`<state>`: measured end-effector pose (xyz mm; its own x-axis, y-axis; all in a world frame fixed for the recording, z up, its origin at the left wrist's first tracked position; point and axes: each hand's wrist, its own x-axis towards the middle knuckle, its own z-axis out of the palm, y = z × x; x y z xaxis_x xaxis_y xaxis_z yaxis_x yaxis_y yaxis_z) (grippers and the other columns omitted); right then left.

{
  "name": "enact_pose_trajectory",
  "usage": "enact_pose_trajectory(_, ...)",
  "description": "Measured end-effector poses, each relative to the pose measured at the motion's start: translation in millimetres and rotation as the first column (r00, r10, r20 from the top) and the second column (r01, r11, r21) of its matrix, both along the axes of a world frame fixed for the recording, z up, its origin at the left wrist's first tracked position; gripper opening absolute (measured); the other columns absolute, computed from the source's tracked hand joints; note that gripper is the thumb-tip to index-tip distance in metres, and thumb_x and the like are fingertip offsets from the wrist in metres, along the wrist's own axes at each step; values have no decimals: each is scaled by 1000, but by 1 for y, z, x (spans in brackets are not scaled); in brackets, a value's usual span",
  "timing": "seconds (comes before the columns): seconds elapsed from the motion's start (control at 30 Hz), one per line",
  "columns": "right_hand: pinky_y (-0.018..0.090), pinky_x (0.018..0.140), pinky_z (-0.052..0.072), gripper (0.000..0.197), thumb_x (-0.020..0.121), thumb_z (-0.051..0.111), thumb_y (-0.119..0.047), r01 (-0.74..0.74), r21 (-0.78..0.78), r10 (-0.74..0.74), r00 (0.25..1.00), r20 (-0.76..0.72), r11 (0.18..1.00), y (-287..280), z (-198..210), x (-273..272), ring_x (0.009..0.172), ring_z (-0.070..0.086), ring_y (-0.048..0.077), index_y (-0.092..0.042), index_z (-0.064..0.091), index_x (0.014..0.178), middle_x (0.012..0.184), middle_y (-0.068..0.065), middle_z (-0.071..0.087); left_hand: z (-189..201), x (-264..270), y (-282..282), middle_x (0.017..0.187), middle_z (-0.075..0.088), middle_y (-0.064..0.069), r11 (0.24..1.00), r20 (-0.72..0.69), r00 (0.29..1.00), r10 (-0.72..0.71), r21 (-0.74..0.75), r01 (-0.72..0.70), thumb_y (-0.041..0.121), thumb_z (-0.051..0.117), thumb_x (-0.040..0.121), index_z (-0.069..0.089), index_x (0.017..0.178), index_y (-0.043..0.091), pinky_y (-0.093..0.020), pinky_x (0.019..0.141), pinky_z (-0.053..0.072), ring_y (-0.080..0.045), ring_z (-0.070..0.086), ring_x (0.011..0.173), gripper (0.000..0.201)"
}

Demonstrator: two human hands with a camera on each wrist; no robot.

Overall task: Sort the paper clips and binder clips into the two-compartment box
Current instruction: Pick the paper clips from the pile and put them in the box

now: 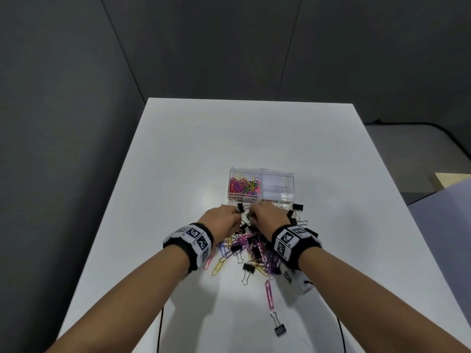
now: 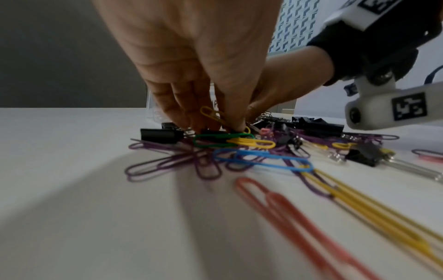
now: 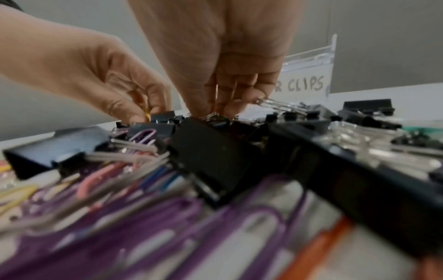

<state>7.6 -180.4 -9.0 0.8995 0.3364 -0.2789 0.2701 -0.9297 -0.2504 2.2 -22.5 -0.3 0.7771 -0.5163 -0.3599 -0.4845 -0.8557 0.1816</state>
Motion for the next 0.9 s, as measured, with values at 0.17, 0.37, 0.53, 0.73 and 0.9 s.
enact_pose_trajectory(0.17, 34, 91, 50, 24, 96, 47, -18, 38, 111, -34, 999, -41, 993, -12, 9, -1, 106, 58, 23, -10, 55, 117, 121, 7, 60, 5, -3, 11, 119, 60, -2, 993, 69, 996, 54, -107, -46, 24, 43, 98, 61, 118, 16, -32, 86, 44, -23, 56, 111, 28)
enact_pose_trajectory(0.37, 26, 70, 37, 21, 96, 37, -13, 203, 159, -198, 979, -50, 966, -46, 21, 2, 79, 50, 20, -5, 54, 105, 110, 13, 58, 8, -7, 28, 81, 51, -1, 925, -117, 938, 327, -163, -343, 6, 35, 94, 44, 114, 12, -28, 67, 35, -22, 46, 74, 23)
enact_pose_trajectory(0.53, 36, 88, 47, 35, 96, 37, -8, 175, -15, -176, 981, -85, 984, -66, 7, -7, 107, 55, 29, -11, 46, 130, 129, 11, 48, 2, -16, 37, 86, 56, -4, 883, -162, 889, 427, -138, -449, 5, 34, 91, 42, 118, 13, -28, 67, 35, -21, 46, 74, 29)
enact_pose_trajectory(0.73, 35, 84, 47, 31, 99, 37, -27, 146, -59, -146, 989, -3, 988, -68, 5, -17, 100, 58, 26, -12, 55, 118, 120, 8, 51, -14, -37, 37, 109, 58, -3, 870, -160, 882, 442, -163, -466, 33, 51, 91, 45, 110, 16, -29, 73, 42, -21, 56, 87, 26)
enact_pose_trajectory(0.9, 27, 82, 47, 32, 96, 44, -30, -64, 20, 64, 998, -6, 998, -51, 16, -23, 99, 59, 21, -16, 51, 124, 124, 3, 52, -15, -44, 31, 97, 60, 3, 858, -15, 873, 488, -174, -483, 43, 48, 90, 46, 98, 20, -29, 72, 43, -20, 60, 85, 24)
